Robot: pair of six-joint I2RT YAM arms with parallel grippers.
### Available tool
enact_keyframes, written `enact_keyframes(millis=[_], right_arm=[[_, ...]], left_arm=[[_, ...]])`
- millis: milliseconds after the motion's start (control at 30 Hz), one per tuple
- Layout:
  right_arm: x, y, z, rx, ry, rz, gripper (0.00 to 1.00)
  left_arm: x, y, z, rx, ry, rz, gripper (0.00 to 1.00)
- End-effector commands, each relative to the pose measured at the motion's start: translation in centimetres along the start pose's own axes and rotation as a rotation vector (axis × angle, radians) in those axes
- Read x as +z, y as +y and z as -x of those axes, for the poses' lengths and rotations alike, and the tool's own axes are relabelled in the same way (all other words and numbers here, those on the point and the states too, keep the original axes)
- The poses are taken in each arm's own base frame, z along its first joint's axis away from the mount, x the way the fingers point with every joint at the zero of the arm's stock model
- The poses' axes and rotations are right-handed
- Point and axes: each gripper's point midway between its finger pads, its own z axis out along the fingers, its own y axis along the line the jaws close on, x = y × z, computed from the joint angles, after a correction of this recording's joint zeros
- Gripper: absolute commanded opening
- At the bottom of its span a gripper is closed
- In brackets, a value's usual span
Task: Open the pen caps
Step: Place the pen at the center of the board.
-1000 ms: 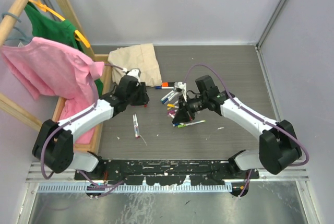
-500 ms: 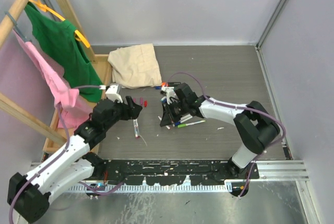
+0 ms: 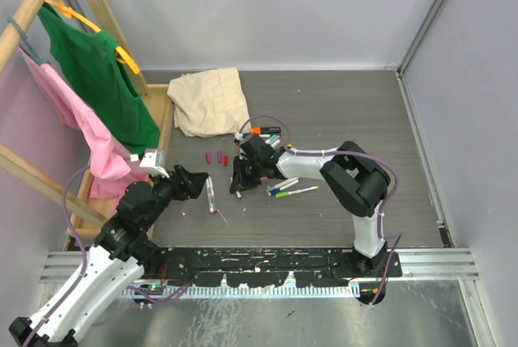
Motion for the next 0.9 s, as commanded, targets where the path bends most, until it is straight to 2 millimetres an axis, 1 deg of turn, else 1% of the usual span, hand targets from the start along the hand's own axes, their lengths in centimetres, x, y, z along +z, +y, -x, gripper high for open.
enact_keyframes(millis=[0,133,200,400,500,600,700,800,867], right_arm=[[0.3,0.5,1.8,0.002,-0.083,-0.056,0.2],[0.8,-0.3,1.4,0.001,-0.076,-0.092,0.26],[1.1,-0.8,1.3,0.002,-0.07,-0.119,0.31],[1.8,-1.9,0.9,0.007,-0.05,-0.163,0.33],[2.0,-2.1,0.7,0.01,-0.039,-0.167,0.33],[2.0,-1.7,0.8,0.004,-0.036,-0.156,0.33],[1.7,-1.0,1.2,-0.01,-0.037,-0.129,0.33],[0.8,0.3,2.2,-0.041,-0.053,-0.085,0.33],[-0.2,1.6,3.2,-0.077,-0.072,-0.042,0.33]], left_arm=[[-0.7,0.2,0.5,-0.013,-0.035,0.003,0.75],[-0.9,0.3,0.3,-0.021,-0.043,-0.002,0.75],[-1.0,0.3,0.1,-0.027,-0.04,-0.007,0.75],[-1.0,0.1,-0.1,-0.036,-0.03,-0.019,0.75],[-0.8,0.1,-0.4,-0.038,-0.024,-0.019,0.75],[-0.7,0.1,-0.6,-0.042,-0.016,-0.022,0.75],[-0.6,0.2,-0.8,-0.044,-0.007,-0.016,0.76],[-0.5,0.3,-1.1,-0.047,0.005,-0.013,0.75],[-0.4,0.4,-1.5,-0.05,0.018,-0.007,0.76]])
